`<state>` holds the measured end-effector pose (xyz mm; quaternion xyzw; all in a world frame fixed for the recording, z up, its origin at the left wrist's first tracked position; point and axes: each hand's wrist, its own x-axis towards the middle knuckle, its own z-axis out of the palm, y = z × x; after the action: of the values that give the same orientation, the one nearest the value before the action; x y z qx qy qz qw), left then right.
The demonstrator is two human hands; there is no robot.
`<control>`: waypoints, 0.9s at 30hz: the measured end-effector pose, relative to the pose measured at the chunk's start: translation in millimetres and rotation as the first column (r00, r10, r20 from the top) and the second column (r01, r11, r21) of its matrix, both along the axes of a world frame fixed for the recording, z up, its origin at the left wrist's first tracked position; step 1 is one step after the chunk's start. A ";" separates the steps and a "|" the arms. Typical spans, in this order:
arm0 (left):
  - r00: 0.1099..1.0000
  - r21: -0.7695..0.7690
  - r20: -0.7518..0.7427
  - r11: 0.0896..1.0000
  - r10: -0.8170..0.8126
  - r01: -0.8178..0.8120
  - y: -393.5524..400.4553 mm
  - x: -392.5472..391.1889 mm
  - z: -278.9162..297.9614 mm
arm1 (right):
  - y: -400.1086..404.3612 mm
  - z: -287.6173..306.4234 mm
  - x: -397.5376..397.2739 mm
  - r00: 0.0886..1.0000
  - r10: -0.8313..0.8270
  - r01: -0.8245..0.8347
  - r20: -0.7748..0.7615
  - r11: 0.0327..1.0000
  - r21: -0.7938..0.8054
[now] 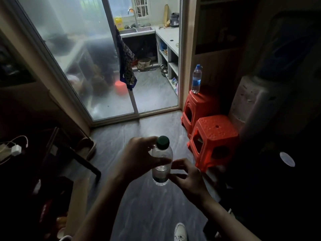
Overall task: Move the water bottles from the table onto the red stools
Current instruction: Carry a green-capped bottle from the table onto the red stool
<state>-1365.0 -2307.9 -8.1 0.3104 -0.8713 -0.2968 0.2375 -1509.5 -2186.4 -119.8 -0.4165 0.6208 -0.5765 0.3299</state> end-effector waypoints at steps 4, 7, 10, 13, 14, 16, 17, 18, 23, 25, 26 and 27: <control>1.000 -0.009 0.012 1.000 0.006 -0.006 -57.4 -36.6 6.1 | -63.1 1.3 -38.3 1.000 0.026 -0.026 0.005 1.000 -0.001; 1.000 -0.021 0.004 1.000 0.018 -0.018 -93.5 -57.3 6.9 | -105.4 5.2 -62.8 0.999 0.048 -0.048 -0.020 0.999 0.009; 0.999 -0.030 -0.007 0.999 0.042 -0.042 -127.5 -74.5 4.9 | -138.7 8.3 -81.3 0.998 0.045 -0.045 -0.045 0.999 0.001; 0.998 -0.030 0.000 0.998 0.056 -0.056 -162.1 -94.2 1.6 | -171.7 10.0 -101.0 0.997 0.051 -0.051 -0.064 0.999 0.002; 0.999 -0.031 0.006 0.998 0.053 -0.053 -174.2 -101.2 -0.2 | -183.5 9.3 -108.3 0.997 0.044 -0.044 -0.069 0.999 0.007; 0.999 -0.028 0.014 0.999 0.039 -0.039 -200.6 -114.9 -5.2 | -207.7 5.9 -122.2 0.997 0.025 -0.023 -0.074 0.999 0.022; 1.000 -0.024 0.014 0.999 0.028 -0.027 -214.6 -121.4 -7.5 | -219.9 3.9 -128.4 0.997 0.017 -0.015 -0.078 1.000 0.026; 1.000 -0.019 0.012 1.000 0.012 -0.011 -229.0 -127.9 -9.6 | -232.3 3.0 -134.1 0.996 0.007 -0.005 -0.084 1.000 0.027; 0.998 -0.022 -0.003 0.998 -0.063 0.063 -308.7 -164.9 -6.8 | -306.8 3.4 -164.4 0.988 -0.075 0.081 -0.136 0.996 0.038; 0.994 -0.021 -0.016 0.994 -0.106 0.105 -345.4 -181.5 -0.5 | -340.4 7.2 -176.5 0.985 -0.091 0.099 -0.146 0.994 0.047; 0.991 -0.027 -0.009 0.991 -0.133 0.132 -363.3 -190.2 3.2 | -356.6 9.5 -182.1 0.986 -0.101 0.109 -0.135 0.993 0.054; 0.988 -0.038 -0.001 0.987 -0.153 0.153 -379.9 -198.6 6.8 | -372.0 11.5 -187.7 0.986 -0.112 0.120 -0.123 0.991 0.059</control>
<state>-1563.5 -2687.8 -1.2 0.2374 -0.8975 -0.2983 0.2217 -1697.2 -2558.4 -108.4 -0.4020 0.6813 -0.5481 0.2716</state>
